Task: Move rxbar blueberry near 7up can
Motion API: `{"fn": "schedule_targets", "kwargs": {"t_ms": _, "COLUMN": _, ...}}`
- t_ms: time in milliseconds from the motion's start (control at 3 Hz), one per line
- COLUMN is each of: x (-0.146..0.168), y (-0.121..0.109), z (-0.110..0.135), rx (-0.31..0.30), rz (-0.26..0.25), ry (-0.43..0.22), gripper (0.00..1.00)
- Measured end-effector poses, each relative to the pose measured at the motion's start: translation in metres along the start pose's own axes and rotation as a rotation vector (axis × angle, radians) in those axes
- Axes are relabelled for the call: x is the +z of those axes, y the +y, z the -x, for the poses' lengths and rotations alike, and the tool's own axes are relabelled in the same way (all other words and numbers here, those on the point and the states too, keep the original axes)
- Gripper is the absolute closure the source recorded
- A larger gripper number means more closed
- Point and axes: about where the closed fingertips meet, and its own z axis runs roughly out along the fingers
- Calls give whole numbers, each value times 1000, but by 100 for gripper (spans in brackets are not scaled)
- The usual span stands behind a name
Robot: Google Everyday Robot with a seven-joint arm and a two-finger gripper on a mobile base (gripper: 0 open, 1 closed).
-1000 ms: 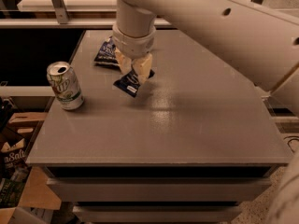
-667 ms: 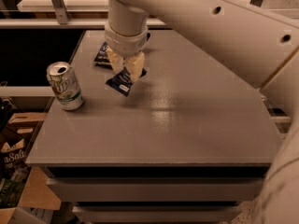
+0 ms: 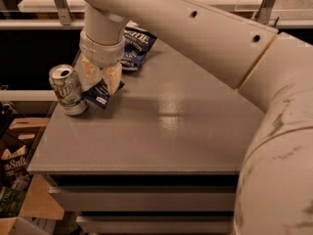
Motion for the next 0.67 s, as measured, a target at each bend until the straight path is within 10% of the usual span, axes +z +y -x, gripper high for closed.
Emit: {"fn": "schedule_targets", "kwargs": {"t_ms": 667, "x": 14, "y": -19, "z": 14, "rx": -33, "rz": -7, "ry": -53, "gripper": 82}}
